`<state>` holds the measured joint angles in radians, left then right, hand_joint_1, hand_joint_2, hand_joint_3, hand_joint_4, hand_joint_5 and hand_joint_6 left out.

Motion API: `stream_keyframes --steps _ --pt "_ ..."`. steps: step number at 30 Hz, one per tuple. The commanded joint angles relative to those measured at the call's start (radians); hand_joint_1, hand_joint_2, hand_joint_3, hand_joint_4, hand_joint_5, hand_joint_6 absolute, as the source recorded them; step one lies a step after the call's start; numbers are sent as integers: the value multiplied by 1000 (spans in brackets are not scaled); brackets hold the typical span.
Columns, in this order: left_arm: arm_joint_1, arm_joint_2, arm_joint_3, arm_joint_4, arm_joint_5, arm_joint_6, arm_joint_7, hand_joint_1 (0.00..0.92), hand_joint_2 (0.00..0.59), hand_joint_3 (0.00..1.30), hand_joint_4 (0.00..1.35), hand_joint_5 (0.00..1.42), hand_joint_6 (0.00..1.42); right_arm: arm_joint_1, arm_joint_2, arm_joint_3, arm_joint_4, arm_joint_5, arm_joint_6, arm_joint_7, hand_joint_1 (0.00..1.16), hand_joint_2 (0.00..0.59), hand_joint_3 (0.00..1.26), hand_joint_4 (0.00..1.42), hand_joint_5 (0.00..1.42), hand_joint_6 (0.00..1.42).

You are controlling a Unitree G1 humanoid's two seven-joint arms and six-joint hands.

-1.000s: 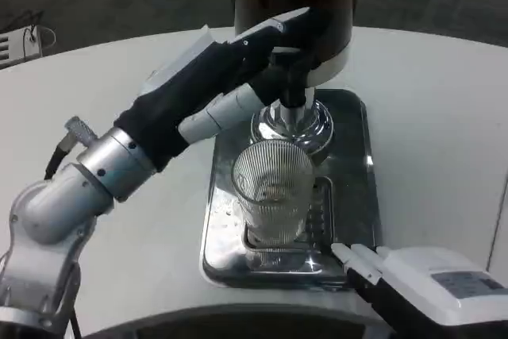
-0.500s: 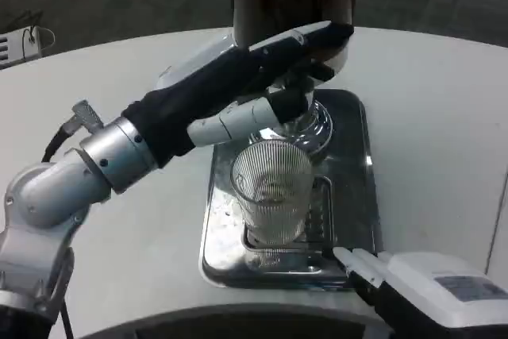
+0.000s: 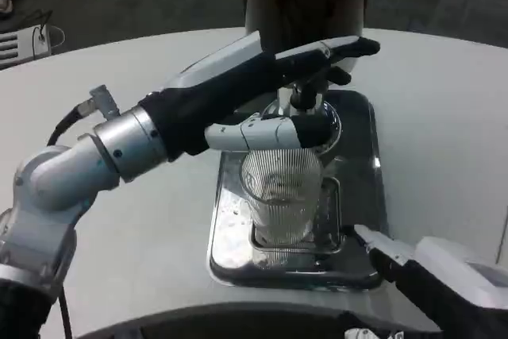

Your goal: Grasp the cup under the faucet to collect the drink, then remove the cup.

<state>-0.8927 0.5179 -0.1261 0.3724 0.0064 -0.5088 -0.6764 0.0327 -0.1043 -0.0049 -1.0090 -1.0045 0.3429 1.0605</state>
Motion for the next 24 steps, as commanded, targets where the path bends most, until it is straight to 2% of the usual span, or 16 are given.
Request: stream_keyframes --steps 1,5,9,12,15,24 --pt "7 22 -53 60 69 -1 -45 0 28 123 65 175 225 -15 6 -30 19 87 64 -54 500 456 0 0 0 0" --pt "-4 32 -69 82 86 -27 -43 0 27 122 60 171 224 -19 -8 -44 25 157 107 -100 496 438 0 0 0 0" --pt "-13 41 -83 97 102 -51 -41 0 26 121 57 167 224 -23 -5 -68 33 252 158 -159 510 416 0 0 0 0" --pt "-18 44 -90 107 108 -67 -41 0 23 121 56 165 223 -24 -19 -80 40 310 185 -200 521 399 0 0 0 0" --pt "-24 46 -97 113 117 -80 -39 0 22 121 54 164 220 -22 -45 -79 40 347 203 -233 535 382 0 0 0 1" --pt "-38 48 -103 116 118 -81 -40 0 25 121 53 155 211 -2 -102 -65 31 433 235 -320 547 383 0 0 0 1"
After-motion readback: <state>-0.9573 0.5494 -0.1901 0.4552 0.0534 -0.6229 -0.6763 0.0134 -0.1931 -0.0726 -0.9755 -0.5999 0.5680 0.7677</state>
